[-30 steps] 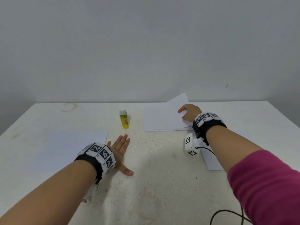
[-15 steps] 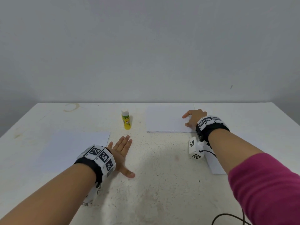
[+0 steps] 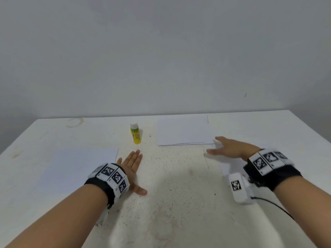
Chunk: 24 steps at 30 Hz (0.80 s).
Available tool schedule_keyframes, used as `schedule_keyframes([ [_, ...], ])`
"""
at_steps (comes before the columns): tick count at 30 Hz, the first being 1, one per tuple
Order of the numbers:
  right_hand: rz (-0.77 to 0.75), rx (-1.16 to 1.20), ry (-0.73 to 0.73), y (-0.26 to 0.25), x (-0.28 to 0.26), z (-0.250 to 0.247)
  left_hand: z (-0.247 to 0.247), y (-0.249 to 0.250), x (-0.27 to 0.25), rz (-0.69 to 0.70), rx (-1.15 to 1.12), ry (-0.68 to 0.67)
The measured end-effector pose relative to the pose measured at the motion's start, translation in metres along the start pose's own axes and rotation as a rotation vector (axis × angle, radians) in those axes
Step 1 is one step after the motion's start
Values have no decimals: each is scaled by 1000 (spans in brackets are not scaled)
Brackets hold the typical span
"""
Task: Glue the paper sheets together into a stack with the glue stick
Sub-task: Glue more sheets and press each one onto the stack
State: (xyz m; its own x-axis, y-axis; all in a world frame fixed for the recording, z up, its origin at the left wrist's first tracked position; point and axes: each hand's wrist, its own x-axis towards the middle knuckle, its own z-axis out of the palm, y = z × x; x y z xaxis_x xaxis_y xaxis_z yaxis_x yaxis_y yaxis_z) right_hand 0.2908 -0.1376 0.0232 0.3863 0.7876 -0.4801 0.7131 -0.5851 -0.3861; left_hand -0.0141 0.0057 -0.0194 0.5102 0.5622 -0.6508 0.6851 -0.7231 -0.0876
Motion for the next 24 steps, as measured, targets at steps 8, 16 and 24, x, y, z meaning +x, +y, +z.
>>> schedule_keyframes([
  [8, 132, -345, -193, 10, -11, 39, -6, 11, -9, -50, 82, 21],
  [16, 189, -441, -197, 3, -16, 53, -1, 17, -26, -11, 35, 78],
  [24, 192, -439, -202, 2, -17, 52, 19, -58, -47, -143, -228, 317],
])
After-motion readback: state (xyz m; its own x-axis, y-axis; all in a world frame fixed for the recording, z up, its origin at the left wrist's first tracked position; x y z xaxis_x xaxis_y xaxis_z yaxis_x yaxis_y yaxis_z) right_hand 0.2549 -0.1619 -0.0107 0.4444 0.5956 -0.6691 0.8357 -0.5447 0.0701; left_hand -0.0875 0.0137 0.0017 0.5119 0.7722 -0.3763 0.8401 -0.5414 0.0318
